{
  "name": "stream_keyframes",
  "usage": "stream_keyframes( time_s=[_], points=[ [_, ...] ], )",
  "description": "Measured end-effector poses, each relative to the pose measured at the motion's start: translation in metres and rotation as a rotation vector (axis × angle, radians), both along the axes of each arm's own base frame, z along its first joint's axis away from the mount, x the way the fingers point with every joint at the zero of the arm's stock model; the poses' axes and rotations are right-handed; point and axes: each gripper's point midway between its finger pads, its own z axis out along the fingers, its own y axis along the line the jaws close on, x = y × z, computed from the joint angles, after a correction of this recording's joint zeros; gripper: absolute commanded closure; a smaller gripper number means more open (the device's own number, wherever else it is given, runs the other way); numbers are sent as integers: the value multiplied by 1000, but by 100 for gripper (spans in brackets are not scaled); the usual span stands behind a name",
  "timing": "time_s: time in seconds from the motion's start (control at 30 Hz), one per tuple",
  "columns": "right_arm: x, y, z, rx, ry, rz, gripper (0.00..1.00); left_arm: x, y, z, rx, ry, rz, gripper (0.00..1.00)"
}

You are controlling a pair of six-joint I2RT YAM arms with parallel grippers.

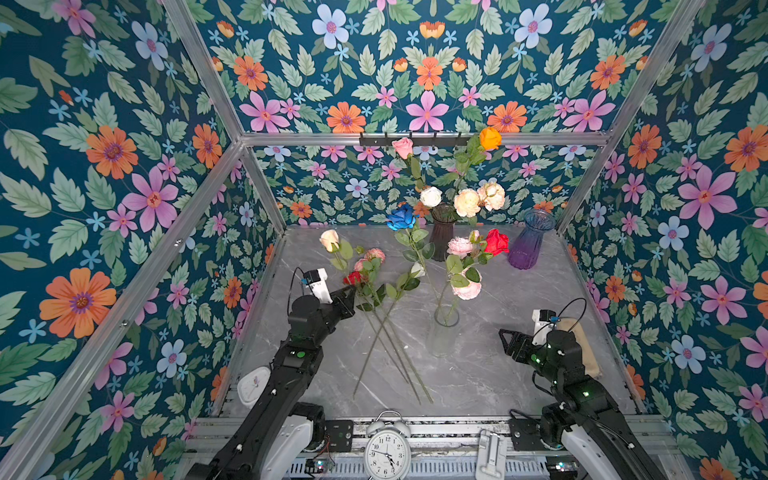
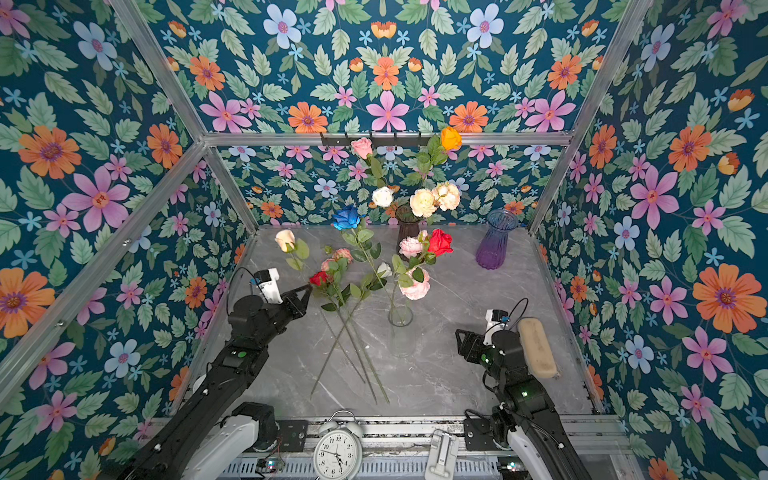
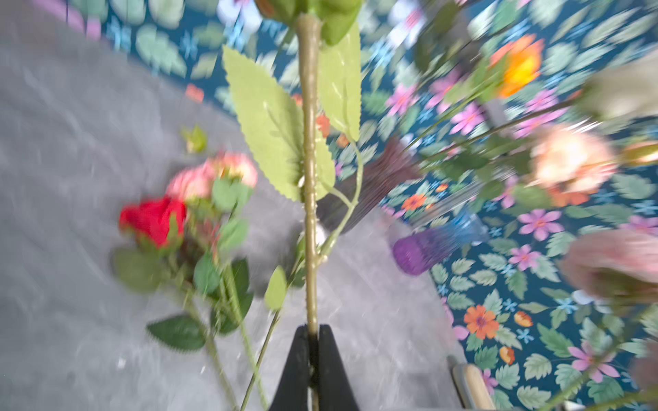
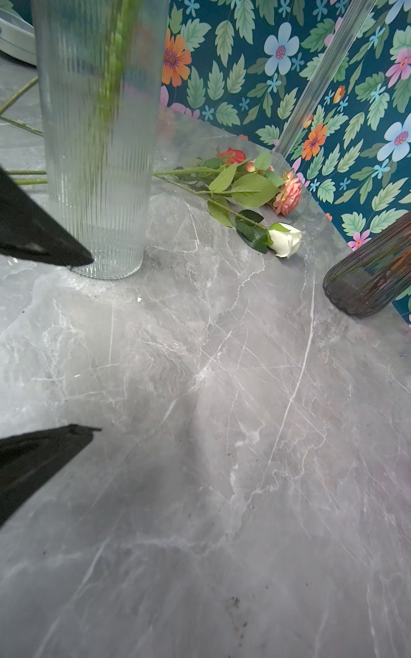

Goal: Arrange the flowers into the vase
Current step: 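Lift the white rose up out of the bunch with the left gripper, then carry the white rose over the clear glass vase and lower it in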

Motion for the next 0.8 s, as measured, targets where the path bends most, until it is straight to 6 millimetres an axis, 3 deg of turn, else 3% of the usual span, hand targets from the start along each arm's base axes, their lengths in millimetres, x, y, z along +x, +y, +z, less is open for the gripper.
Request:
stream_keyframes(
  time_s=[0.23, 0.4, 0.53, 0.7, 0.8],
  points=[
    [0, 0, 0, 0, 1, 0, 28, -13, 0, 53, -30, -209, -19, 100],
    [0, 0, -2, -2, 8, 0, 28, -26, -10, 102, -87, -413, -96, 100],
    [0, 0, -2, -2, 8, 0, 28, -32, -27, 163, -132, -574, -204, 100],
    [0, -1, -2, -4, 7, -4, 28, -63, -53, 249, -165, -813, -355, 100],
    [1, -1, -4, -8, 18, -6, 28, -82, -75, 280, -178, -905, -459, 100]
  ],
)
